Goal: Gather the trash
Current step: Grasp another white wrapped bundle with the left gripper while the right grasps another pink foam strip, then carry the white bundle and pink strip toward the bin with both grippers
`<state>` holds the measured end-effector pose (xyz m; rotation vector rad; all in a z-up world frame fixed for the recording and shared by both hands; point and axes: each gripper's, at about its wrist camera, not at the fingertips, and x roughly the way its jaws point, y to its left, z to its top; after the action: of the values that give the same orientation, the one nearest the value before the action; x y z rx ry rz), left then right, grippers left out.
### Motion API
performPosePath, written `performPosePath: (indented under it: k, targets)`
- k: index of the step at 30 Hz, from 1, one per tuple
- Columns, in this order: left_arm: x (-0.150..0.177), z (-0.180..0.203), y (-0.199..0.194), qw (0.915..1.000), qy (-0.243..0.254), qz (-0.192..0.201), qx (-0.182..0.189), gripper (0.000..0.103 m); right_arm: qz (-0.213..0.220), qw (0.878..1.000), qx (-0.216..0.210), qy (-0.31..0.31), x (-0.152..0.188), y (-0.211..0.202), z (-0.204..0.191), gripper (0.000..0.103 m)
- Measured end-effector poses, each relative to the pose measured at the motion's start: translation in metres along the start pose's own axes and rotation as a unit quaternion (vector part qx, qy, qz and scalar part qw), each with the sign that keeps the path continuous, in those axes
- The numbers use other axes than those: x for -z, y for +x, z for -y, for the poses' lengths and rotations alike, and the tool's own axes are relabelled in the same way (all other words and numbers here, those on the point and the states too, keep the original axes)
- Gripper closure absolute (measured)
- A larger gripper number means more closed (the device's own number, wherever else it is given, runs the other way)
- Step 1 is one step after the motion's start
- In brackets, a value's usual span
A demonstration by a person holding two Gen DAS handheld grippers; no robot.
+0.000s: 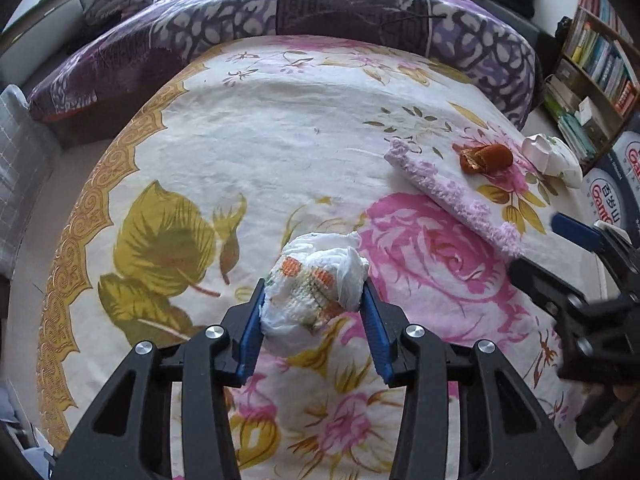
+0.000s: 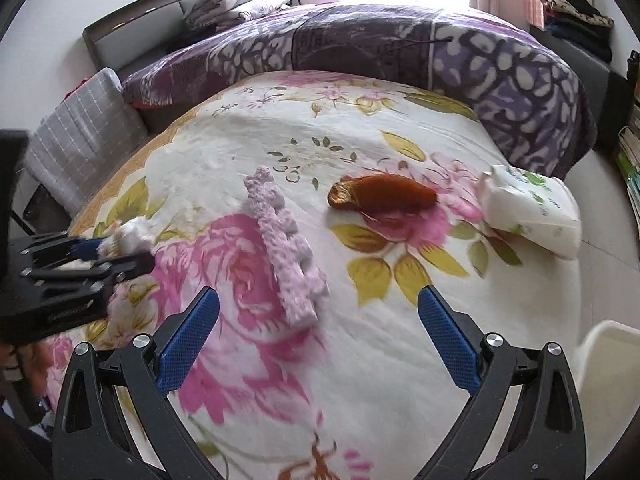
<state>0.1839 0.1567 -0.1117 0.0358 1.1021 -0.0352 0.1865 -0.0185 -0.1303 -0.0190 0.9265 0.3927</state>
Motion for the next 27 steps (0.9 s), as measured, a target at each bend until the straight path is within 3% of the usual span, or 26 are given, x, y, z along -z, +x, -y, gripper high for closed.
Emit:
performPosePath:
  k: [5,8,10,11,12,13,27]
  targets:
    - [0.002,0.001,-0.005,1.0000,0.004,0.003,0.007,0.058,0.000,1.000,-0.001,-0.007,-0.001,0.012,-0.007,0.016]
    - [0.002,0.002,-0.007,0.9999,0.006,0.005,0.008,0.058,-0.007,1.000,0.006,-0.014,-0.003,0.019,-0.010,0.030]
    - [0.002,0.002,-0.008,0.9999,0.006,0.006,0.008,0.058,-0.013,1.000,0.010,-0.018,-0.002,0.023,-0.013,0.054]
    - [0.003,0.002,-0.009,0.9999,0.006,0.007,0.008,0.058,-0.013,1.000,0.014,-0.020,-0.002,0.024,-0.014,0.059]
    - [0.003,0.003,-0.009,0.9999,0.005,0.007,0.008,0.058,-0.012,1.000,0.015,-0.021,-0.002,0.024,-0.014,0.075]
    - [0.003,0.002,-0.010,0.9999,0.004,0.007,0.008,0.058,-0.014,1.000,0.014,-0.018,-0.002,0.023,-0.014,0.079]
    - [-0.008,0.001,-0.053,0.9968,-0.046,0.066,0.006,0.058,0.033,0.998,0.047,-0.008,-0.010,-0.035,-0.027,0.080]
